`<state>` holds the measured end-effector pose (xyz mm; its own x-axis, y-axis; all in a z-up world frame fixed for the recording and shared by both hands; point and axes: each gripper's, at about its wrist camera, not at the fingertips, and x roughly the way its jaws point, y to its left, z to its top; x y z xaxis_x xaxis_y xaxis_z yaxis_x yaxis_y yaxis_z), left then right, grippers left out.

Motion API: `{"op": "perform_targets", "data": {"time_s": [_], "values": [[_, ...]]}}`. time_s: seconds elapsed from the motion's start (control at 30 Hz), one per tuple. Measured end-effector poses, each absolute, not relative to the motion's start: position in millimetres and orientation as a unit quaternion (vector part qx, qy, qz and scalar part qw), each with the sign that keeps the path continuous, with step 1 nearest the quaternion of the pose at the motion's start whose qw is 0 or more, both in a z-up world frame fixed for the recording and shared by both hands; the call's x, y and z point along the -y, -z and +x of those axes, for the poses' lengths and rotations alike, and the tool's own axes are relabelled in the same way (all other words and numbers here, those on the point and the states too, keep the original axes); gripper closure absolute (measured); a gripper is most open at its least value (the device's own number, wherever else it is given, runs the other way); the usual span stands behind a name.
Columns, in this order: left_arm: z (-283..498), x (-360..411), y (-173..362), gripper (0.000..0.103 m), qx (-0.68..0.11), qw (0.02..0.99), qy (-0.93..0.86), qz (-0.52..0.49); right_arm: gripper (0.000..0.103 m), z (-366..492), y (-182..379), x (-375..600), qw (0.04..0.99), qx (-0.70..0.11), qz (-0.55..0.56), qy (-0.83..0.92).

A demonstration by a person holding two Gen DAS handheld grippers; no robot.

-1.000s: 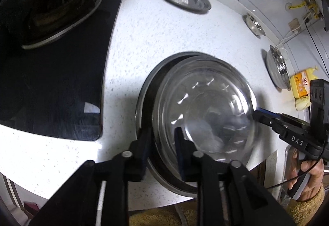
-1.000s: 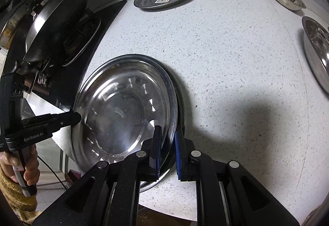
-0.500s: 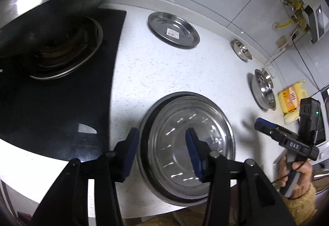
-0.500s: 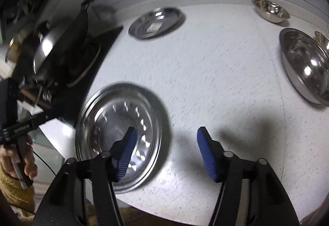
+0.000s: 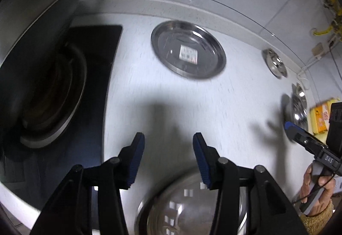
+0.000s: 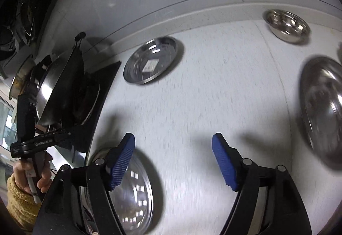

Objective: Organize plates and bowls

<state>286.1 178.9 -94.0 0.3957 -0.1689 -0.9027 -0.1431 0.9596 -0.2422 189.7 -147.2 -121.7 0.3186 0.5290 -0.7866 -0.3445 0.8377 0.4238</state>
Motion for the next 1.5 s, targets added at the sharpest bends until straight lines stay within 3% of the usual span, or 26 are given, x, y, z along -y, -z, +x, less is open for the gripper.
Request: {"op": "perform_targets", "data": {"time_s": [0.33,0.83,1.0,1.3,1.4,1.47,1.5], "values": [[401.7,-198.0,126.6,0.058,-0.557,0.815,-0.035,-0.157,0.029,295.8,148.4,110.7,0.78,-0.536,0.095,-0.308],[457.6,-221.0,156.6,0.058,-0.569,0.799,-0.049,-0.187,0.029,361.4,184.7,58.2,0.743,-0.562,0.097,-0.349],[460.1,-220.8,164.1,0.038,-0.571,0.798,-0.042,-0.187,0.029,365.6,188.2,54.7,0.737,-0.565,0.094,-0.36],[468.3,-208.9,166.9,0.037,-0.576,0.799,-0.042,-0.166,0.029,369.5,190.1,48.6,0.738,-0.552,0.083,-0.38],[467.1,-213.2,164.1,0.04,-0.569,0.804,-0.037,-0.17,0.029,370.2,189.9,46.8,0.74,-0.548,0.075,-0.383],[468.1,-211.9,163.6,0.061,-0.565,0.808,-0.039,-0.163,0.033,370.6,189.3,45.0,0.743,-0.546,0.069,-0.382],[468.7,-212.3,162.9,0.066,-0.565,0.808,-0.041,-0.163,0.041,370.7,189.4,45.1,0.745,-0.545,0.066,-0.38]]}}
